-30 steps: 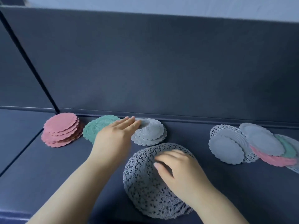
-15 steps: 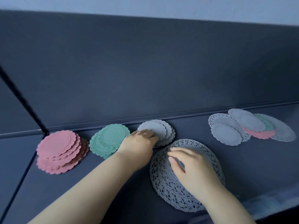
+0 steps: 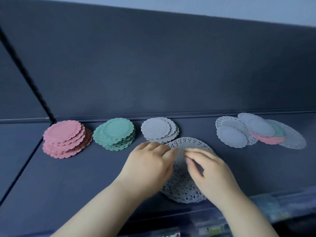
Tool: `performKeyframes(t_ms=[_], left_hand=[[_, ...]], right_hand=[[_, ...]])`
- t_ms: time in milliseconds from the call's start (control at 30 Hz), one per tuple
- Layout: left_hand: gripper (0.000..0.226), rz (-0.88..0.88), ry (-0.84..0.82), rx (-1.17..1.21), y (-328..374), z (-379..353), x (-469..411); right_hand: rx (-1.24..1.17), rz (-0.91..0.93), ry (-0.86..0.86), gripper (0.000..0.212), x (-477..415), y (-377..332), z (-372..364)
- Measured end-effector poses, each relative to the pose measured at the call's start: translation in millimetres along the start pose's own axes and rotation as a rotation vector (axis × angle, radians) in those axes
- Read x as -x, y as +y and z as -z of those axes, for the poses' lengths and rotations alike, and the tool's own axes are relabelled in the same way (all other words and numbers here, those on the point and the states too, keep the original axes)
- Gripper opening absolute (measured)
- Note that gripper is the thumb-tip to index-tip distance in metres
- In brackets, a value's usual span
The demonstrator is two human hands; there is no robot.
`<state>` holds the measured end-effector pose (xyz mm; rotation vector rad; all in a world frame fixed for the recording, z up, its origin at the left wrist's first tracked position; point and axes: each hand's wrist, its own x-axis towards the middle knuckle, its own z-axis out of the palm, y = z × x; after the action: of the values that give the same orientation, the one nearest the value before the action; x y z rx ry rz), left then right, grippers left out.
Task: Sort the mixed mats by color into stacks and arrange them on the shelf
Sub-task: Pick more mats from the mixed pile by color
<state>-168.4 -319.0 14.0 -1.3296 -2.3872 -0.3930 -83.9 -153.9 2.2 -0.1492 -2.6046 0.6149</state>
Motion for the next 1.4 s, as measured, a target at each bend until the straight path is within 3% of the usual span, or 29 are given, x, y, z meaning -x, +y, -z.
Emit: performKeyframes(t_ms=[200, 400, 567, 800, 1400], left_hand=[[0.032, 0.095, -0.010, 0.025, 85.4, -10.4, -3.2], [0.032, 0.167, 0.002, 0.038, 190.1, -29.4, -30.9], [0.033, 0.171, 0.026, -0.010, 235.5, -37.2, -44.6], [0.035, 0.244, 0.053, -0.055, 234.9, -49.7, -54.4], [0.035, 0.162, 0.024, 0.033, 184.1, -98.6, -122.3]], right_hand=[[-0.047, 0.096, 0.058, 0.032, 36.7, 54.6, 41.3], [-0.066, 0.069, 0.051, 0.032, 85.1, 139.0, 109.3], [-0.104, 0.037, 0.057, 0.029, 96.7, 174.1, 146.4], [-0.089, 0.061, -0.012, 0.031, 85.2, 185.8, 145.2], [-0.047, -0.074, -0.018, 0.028, 37.2, 233.7, 126.6]])
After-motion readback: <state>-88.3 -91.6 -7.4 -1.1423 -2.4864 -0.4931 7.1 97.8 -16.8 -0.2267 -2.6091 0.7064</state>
